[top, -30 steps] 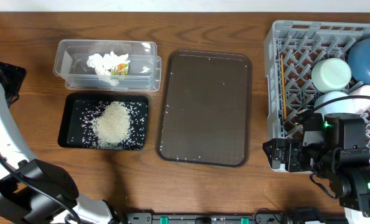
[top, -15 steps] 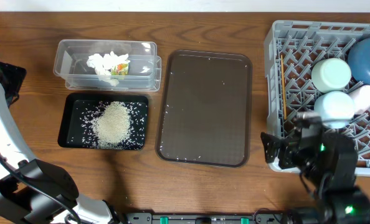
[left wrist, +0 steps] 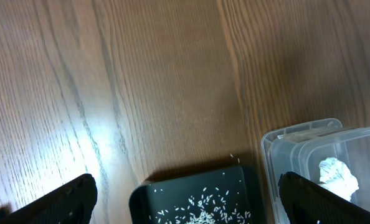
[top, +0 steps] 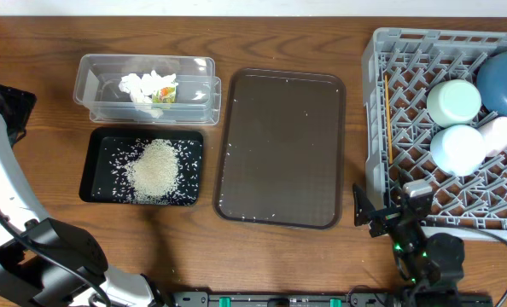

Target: Sort waste into correct bins and load items into the dishwasher rack

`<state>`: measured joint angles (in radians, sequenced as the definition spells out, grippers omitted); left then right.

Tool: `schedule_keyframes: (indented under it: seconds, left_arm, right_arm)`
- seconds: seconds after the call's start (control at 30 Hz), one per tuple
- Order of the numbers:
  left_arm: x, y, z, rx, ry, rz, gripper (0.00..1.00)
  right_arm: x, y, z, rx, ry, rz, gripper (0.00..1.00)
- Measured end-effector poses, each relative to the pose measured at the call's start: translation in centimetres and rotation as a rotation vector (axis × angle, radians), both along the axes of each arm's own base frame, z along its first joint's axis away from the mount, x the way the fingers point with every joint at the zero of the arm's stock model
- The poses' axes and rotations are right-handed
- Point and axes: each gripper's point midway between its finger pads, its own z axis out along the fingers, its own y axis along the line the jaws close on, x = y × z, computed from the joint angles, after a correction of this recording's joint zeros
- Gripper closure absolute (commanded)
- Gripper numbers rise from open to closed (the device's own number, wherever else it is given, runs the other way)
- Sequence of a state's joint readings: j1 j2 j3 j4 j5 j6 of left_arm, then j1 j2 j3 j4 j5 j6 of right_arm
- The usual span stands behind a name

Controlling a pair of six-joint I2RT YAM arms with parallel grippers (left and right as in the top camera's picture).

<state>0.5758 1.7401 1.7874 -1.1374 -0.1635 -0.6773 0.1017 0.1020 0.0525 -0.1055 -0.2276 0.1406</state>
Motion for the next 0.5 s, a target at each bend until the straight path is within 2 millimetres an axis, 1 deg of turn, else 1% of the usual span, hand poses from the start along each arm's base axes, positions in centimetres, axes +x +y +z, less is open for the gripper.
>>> schedule_keyframes:
  seconds: [0.1,0.17,0.27,0.4,0.5]
  left_arm:
    - [0.0,0.0,0.0,0.0,0.0,0.0,0.05]
    - [0.0,0.0,0.0,0.001,0.0,0.0,0.05]
    - [0.0,0.0,0.0,0.0,0.0,0.0,0.05]
    - [0.0,0.0,0.0,0.0,0.0,0.0,0.05]
    - [0.0,0.0,0.0,0.0,0.0,0.0,0.05]
  right_arm:
    - [0.2,-0.5,-0.2,0.001,-0.033,-0.025,0.01]
    - [0.3,-1.2,0.3,-0.002,-0.057,-0.059,0.01]
    - [0.5,-2.6,0.8,-0.009,-0.083,-0.13,0.01]
    - [0.8,-5.0,0.7,-0.038,-0.085,-0.25,0.01]
    - [0.8,-6.0,0.7,-0.097,-0.092,-0.291,0.01]
